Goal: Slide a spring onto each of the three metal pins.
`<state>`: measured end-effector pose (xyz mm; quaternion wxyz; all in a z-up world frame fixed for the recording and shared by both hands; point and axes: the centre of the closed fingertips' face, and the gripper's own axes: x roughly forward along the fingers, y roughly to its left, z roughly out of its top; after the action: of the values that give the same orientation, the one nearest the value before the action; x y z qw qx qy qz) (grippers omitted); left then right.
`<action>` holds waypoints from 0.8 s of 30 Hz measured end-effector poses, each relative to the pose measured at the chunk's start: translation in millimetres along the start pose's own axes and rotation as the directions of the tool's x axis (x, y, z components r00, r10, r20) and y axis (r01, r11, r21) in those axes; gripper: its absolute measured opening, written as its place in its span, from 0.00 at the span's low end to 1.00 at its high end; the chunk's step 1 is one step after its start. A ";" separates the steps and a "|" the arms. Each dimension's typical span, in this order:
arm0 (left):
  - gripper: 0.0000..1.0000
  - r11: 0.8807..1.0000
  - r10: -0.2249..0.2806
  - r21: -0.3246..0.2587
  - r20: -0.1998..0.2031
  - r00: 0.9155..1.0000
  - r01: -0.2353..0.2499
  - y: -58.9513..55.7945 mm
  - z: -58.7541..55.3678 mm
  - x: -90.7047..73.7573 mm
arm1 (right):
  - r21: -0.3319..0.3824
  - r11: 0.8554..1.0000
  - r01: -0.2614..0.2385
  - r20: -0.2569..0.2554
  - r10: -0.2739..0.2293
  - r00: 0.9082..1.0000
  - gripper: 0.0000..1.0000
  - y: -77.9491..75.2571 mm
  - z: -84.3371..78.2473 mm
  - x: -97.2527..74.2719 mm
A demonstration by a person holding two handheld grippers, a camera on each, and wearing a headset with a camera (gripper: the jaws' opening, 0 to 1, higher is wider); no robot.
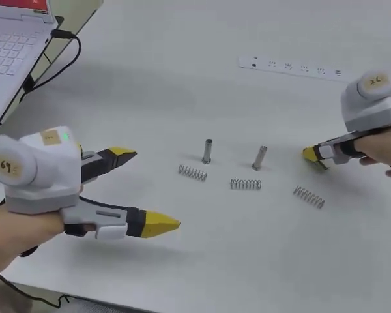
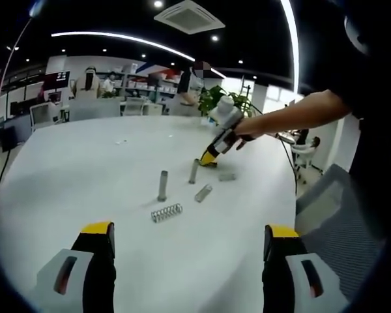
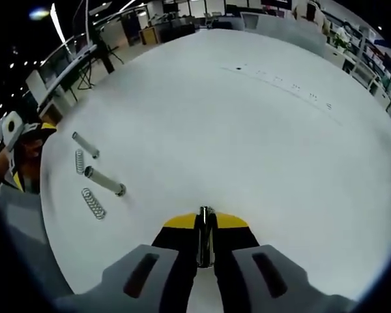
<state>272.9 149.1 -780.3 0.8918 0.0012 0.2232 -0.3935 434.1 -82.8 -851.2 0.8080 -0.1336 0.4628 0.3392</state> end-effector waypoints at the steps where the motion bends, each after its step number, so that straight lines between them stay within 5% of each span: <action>1: 0.92 1.000 0.002 -0.004 0.001 1.000 -0.002 0.8 -0.6 -0.4 | -0.010 1.000 0.001 0.005 -0.001 1.000 0.05 1.5 -0.4 -1.6; 24: 0.92 1.000 -0.005 -0.002 0.016 1.000 0.005 -4.7 3.6 0.4 | -0.008 1.000 0.015 0.193 -0.013 0.981 0.05 10.9 7.0 -41.8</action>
<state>271.2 145.0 -776.4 0.8925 -0.0035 0.2167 -0.3956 417.2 -88.9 -811.3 0.8509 -0.1072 0.3794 0.3470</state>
